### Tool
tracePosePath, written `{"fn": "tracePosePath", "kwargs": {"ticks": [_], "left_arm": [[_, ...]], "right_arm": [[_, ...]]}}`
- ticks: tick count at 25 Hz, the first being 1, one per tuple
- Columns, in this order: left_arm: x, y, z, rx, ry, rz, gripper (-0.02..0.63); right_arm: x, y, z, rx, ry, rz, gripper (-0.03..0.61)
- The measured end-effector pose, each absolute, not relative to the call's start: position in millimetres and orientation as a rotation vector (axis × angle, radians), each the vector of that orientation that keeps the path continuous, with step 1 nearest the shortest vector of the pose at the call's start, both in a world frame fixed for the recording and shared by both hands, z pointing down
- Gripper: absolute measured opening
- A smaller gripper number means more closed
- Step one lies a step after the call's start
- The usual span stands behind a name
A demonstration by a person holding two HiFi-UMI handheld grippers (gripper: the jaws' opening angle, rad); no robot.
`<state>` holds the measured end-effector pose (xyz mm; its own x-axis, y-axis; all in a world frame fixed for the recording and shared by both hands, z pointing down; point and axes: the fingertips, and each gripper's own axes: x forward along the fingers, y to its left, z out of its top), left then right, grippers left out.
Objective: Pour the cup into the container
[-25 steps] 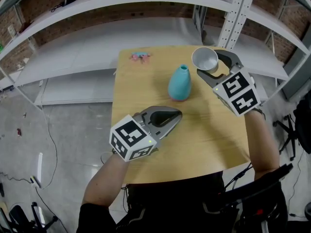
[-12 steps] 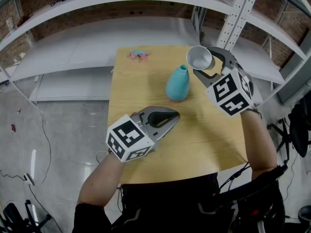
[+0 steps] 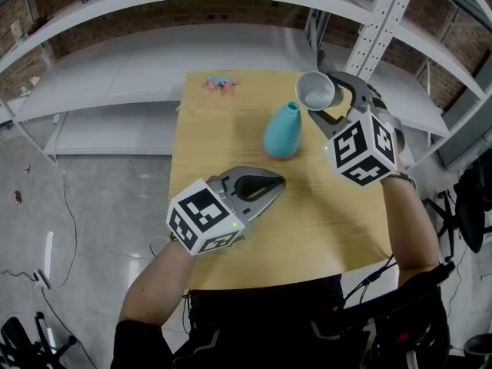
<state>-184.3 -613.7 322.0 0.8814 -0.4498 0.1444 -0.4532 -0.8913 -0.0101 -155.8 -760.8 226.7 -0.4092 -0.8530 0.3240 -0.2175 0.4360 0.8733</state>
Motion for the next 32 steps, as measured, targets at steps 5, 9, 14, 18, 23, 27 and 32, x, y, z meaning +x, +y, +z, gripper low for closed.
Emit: {"fn": "tracePosePath", "kwargs": {"ticks": [5, 9, 14, 18, 23, 27, 32], "left_arm": [[-184, -614, 322, 3.023, -0.728, 0.224, -0.006], [-184, -614, 322, 3.022, -0.726, 0.224, -0.006], [-184, -614, 322, 3.027, -0.72, 0.221, -0.006], [-184, -613, 323, 3.028, -0.71, 0.224, -0.006], [-184, -613, 322, 3.03, -0.701, 0.223, -0.006], [-183, -612, 323, 3.032, -0.691, 0.224, -0.006], [-183, -611, 322, 3.036, -0.681, 0.225, -0.006]], "right_arm": [[-159, -760, 227, 0.891, -1.828, -1.033, 0.302], [-162, -760, 227, 0.882, -1.791, -1.071, 0.302], [-164, -762, 229, 0.877, -1.765, -1.088, 0.302], [-165, -763, 230, 0.871, -1.755, -1.1, 0.302], [-167, -764, 230, 0.862, -1.739, -1.112, 0.302], [-167, -764, 229, 0.862, -1.731, -1.128, 0.302], [-169, -764, 228, 0.853, -1.714, -1.144, 0.302]]}}
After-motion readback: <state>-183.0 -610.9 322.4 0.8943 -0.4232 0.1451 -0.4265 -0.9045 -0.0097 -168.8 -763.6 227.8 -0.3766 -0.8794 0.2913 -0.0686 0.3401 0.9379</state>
